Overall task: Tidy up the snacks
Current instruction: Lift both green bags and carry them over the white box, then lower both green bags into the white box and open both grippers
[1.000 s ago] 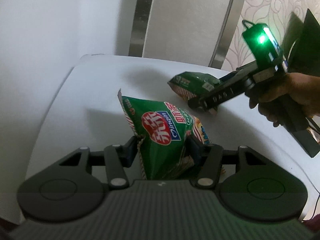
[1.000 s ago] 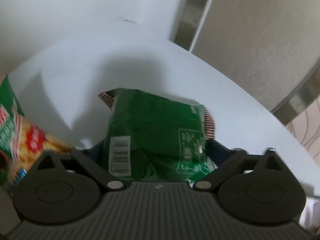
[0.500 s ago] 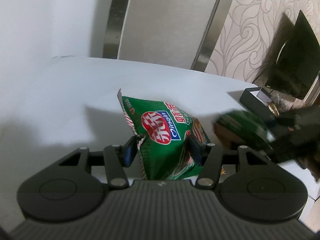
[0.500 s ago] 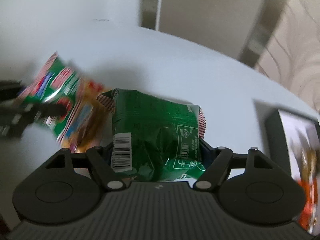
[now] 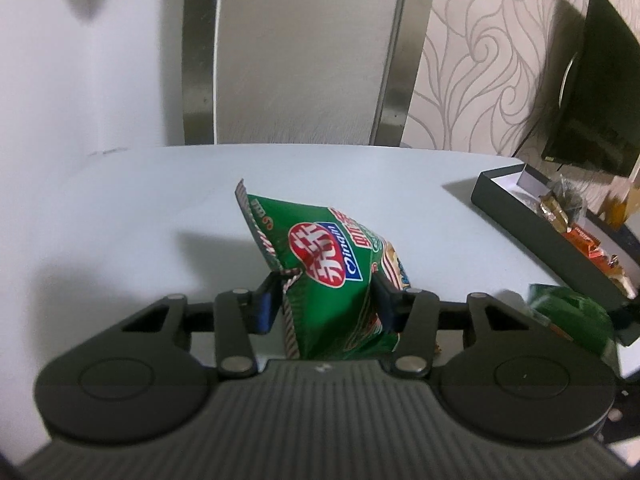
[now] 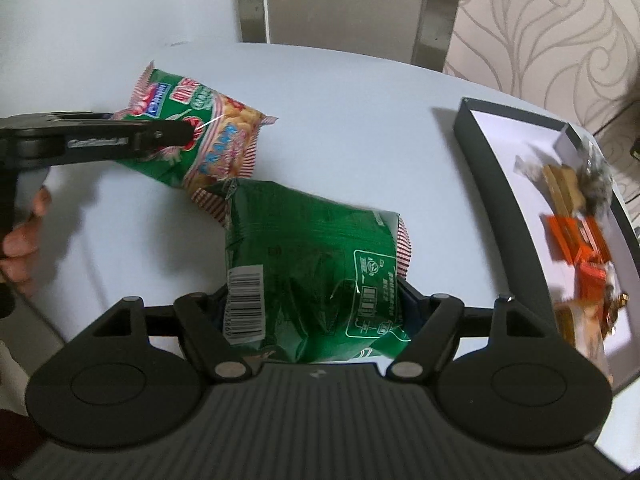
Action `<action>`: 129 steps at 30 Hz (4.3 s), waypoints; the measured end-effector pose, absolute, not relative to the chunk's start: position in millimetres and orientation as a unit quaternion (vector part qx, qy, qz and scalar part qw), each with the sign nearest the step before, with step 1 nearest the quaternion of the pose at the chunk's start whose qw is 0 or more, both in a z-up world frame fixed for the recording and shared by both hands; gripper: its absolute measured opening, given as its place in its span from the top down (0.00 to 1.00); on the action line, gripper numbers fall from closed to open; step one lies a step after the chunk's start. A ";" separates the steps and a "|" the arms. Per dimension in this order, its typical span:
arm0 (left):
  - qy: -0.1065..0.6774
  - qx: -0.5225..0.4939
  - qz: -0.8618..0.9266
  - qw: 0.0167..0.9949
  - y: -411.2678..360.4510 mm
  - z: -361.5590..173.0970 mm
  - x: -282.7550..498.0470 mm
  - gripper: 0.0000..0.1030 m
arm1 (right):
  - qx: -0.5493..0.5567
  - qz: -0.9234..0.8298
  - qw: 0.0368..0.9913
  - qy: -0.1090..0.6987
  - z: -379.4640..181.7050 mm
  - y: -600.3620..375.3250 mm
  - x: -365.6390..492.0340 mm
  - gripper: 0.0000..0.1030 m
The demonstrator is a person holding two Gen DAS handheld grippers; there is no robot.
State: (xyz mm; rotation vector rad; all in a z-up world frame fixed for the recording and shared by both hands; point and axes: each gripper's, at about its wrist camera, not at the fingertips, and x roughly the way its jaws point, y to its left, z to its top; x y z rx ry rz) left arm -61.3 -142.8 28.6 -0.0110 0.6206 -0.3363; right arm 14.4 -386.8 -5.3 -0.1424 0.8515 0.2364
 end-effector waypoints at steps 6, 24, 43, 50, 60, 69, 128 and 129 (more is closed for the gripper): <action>0.294 0.024 -0.150 0.944 -169.3 30.7 -63.0 0.51 | -0.043 0.125 0.905 0.404 -9.1 -391.9 -5.6 0.24; 0.256 0.055 -0.148 0.954 -203.8 48.4 -61.7 0.51 | -0.021 0.138 0.924 0.356 15.9 -400.5 -40.4 0.24; 0.221 0.055 -0.161 0.960 -224.7 82.7 -67.4 0.51 | 0.020 0.136 0.938 0.317 41.0 -418.3 -69.0 0.24; 0.212 0.054 -0.175 0.960 -240.4 93.0 -71.5 0.51 | 0.033 0.133 0.942 0.307 46.7 -424.5 -75.9 0.24; 0.208 0.061 -0.207 0.954 -277.8 96.6 -69.0 0.51 | 0.054 0.105 0.950 0.288 54.5 -451.0 -86.0 0.24; 0.201 0.078 -0.256 0.942 -324.6 98.2 -63.0 0.51 | 0.077 0.055 0.957 0.274 59.7 -494.8 -83.0 0.24; 0.228 0.177 -0.283 0.915 -432.2 44.1 -0.2 0.29 | -0.090 -0.048 0.930 0.352 -4.9 -535.8 26.0 0.24; 0.223 0.179 -0.283 0.915 -431.3 45.4 -2.2 0.28 | -0.092 -0.047 0.930 0.352 -5.0 -536.2 26.4 0.24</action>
